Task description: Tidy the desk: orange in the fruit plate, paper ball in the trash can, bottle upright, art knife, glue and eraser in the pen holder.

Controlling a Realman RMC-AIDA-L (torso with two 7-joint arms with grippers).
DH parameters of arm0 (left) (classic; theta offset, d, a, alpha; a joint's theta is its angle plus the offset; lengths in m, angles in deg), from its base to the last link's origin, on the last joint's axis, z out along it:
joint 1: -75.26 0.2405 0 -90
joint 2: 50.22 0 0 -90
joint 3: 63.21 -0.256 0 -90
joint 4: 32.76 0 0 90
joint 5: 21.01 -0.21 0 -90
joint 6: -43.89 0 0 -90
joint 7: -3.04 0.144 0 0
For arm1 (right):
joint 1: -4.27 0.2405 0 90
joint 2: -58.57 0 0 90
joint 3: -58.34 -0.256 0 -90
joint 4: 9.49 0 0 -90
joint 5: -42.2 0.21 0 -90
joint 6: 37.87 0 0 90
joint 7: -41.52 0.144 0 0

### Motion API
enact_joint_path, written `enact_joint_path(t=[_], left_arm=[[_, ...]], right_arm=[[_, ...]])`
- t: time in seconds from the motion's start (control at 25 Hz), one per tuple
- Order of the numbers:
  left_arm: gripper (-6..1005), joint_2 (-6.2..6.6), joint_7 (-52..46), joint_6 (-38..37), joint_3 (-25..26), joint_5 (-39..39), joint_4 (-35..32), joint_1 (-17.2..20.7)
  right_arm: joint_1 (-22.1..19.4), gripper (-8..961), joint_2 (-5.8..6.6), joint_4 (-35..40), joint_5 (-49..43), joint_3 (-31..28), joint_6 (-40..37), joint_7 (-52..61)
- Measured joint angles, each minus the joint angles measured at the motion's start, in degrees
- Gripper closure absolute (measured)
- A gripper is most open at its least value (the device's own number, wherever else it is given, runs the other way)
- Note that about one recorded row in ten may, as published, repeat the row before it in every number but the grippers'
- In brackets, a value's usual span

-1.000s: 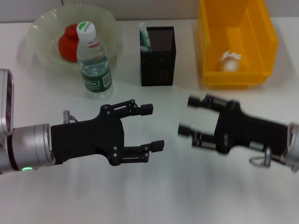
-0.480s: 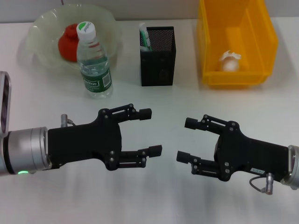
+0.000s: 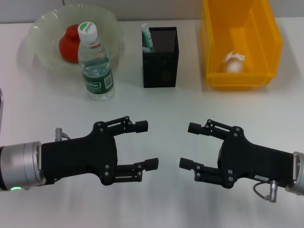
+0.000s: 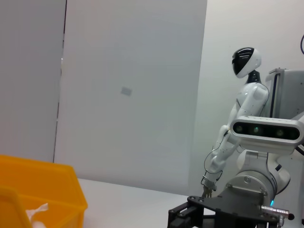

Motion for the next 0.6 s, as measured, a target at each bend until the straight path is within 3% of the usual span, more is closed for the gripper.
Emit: enact_joint_path(t=[0.6], left_arm=[[186, -0.15, 0.59, 0.39, 0.03, 0.00, 0.14, 1.41]], right_arm=[[0.50, 200, -0.17, -1.30, 0.11, -0.03, -0.50, -0.42]])
